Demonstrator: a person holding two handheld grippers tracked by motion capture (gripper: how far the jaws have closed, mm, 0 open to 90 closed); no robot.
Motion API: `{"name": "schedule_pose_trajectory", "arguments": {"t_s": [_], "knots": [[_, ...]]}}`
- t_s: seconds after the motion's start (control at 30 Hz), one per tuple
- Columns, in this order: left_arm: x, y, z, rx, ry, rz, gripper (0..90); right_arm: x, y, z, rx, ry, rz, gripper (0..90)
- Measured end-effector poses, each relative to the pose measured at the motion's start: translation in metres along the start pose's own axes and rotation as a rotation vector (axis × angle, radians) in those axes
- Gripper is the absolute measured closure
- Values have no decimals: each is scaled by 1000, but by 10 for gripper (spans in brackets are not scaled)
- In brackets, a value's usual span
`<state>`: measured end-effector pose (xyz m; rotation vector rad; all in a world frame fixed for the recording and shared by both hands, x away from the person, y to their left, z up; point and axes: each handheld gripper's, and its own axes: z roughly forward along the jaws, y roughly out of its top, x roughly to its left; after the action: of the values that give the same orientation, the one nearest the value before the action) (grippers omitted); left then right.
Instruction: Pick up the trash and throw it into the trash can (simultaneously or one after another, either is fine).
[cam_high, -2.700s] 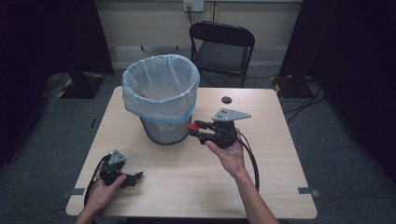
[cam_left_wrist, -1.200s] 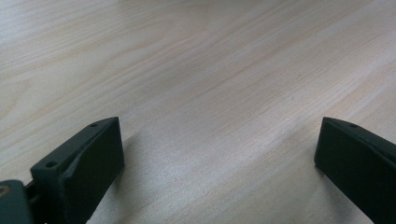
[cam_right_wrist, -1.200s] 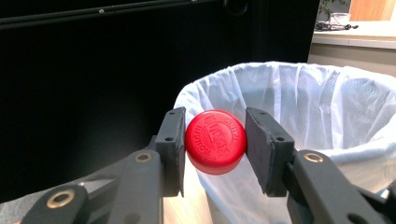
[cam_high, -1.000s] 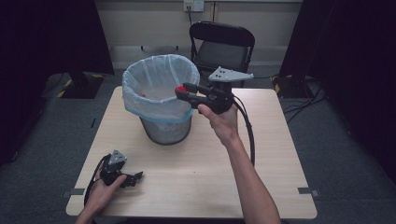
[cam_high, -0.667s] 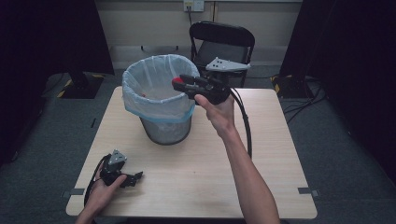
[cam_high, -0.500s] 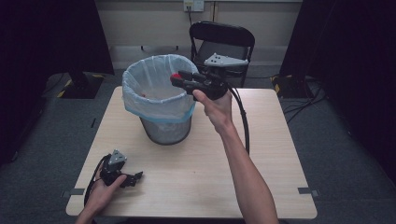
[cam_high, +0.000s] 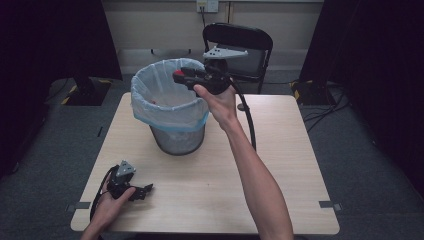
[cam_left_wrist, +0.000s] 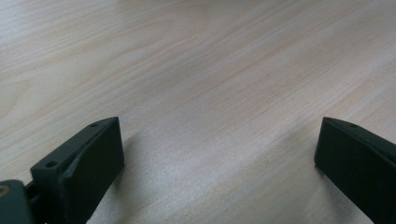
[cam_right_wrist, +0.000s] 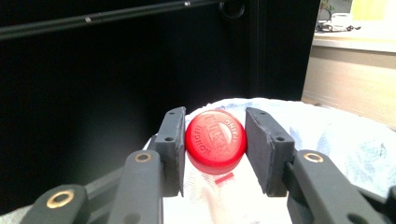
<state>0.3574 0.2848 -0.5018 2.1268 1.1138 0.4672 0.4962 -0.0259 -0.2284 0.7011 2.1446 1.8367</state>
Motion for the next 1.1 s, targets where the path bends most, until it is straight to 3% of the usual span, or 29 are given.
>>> {"name": "schedule_pose_trajectory", "arguments": {"t_s": [0.3,0.53,0.9,1.1], "knots": [[-1,0,1,-8,1,-10,9,-12,10,18,58,-7,10,598],[-1,0,0,-7,0,-10,9,-17,8,27,105,-50,11,591],[-1,0,0,-7,1,-9,9,-19,7,27,114,-84,34,311],[-1,0,1,-8,0,-11,9,-17,7,25,112,-104,29,246]]}}
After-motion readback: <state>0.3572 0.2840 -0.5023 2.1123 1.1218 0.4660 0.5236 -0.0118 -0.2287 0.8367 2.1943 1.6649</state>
